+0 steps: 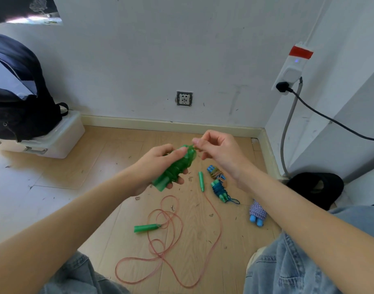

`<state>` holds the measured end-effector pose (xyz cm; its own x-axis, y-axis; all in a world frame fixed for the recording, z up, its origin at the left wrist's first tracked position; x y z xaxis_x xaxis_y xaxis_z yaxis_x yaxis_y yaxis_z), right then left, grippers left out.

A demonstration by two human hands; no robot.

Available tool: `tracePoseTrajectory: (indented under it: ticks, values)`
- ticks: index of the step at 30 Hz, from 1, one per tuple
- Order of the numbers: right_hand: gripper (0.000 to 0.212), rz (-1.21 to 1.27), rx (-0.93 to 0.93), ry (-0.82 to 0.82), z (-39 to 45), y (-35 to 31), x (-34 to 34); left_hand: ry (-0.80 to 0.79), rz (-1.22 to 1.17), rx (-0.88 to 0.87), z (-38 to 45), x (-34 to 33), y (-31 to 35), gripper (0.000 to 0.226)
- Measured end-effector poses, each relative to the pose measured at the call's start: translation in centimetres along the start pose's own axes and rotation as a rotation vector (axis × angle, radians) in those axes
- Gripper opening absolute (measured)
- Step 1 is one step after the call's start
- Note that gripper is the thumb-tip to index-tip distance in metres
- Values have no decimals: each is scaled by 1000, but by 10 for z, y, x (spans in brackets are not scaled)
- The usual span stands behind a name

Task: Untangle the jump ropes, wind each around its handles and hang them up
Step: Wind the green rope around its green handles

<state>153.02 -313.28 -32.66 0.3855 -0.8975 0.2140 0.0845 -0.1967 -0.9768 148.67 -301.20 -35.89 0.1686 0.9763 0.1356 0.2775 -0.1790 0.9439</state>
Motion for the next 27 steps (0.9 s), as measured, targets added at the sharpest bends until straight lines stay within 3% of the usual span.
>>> tracePoseTrajectory:
  ticks: [5,10,14,18,23,27]
  values:
    - [26,-640,383,103,-4,-24,-18,44,-42,156,11,-3,-21,28]
    - [31,-815,494,30,-15,-11,-25,30,-156,248,25,-27,-49,25]
    - [26,-658,164,10,-1,34,-6,79,-165,260,41,-38,-71,32]
    - [26,-266,-276,14,14,100,12,85,-28,258,57,-48,-105,36]
    - [29,31,-597,201,30,192,10,152,182,209,85,-26,-144,37]
    - [20,329,-710,411,40,261,4,288,185,275,109,6,-188,48]
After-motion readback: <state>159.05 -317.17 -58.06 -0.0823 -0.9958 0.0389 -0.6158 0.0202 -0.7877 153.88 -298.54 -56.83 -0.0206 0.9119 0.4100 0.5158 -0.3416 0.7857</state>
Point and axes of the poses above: each hand's wrist, its own z-axis towards the middle knuckle, its own x-axis out of the back of the hand, y = z × x, the point moved 9 cm from there along z, towards the middle knuckle
